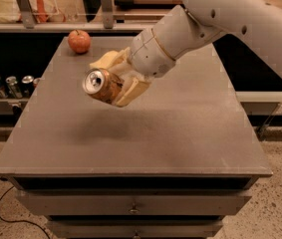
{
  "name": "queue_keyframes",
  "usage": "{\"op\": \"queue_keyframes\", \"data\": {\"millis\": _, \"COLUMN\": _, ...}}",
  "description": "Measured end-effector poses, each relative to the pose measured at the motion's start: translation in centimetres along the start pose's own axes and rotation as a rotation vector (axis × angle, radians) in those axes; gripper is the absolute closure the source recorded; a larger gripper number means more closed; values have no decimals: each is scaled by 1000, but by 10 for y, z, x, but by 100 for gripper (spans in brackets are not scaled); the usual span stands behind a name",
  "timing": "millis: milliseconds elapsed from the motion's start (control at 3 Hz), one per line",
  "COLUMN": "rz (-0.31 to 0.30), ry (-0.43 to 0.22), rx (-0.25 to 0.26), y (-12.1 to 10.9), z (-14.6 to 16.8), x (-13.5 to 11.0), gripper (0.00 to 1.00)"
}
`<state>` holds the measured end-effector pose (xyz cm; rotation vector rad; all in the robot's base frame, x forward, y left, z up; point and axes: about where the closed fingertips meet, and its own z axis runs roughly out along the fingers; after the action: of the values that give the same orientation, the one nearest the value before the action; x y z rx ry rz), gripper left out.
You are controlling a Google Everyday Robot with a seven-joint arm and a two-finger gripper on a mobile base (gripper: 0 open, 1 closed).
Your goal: Knock orange can over
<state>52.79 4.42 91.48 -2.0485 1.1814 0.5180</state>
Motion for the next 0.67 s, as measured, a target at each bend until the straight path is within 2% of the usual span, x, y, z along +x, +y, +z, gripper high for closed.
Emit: {"op": "queue_keyframes", "data": {"millis": 667, "rz": -89, "ry": 160, "rx": -59, "y": 8, "z": -10, "x": 11, "gripper": 100}}
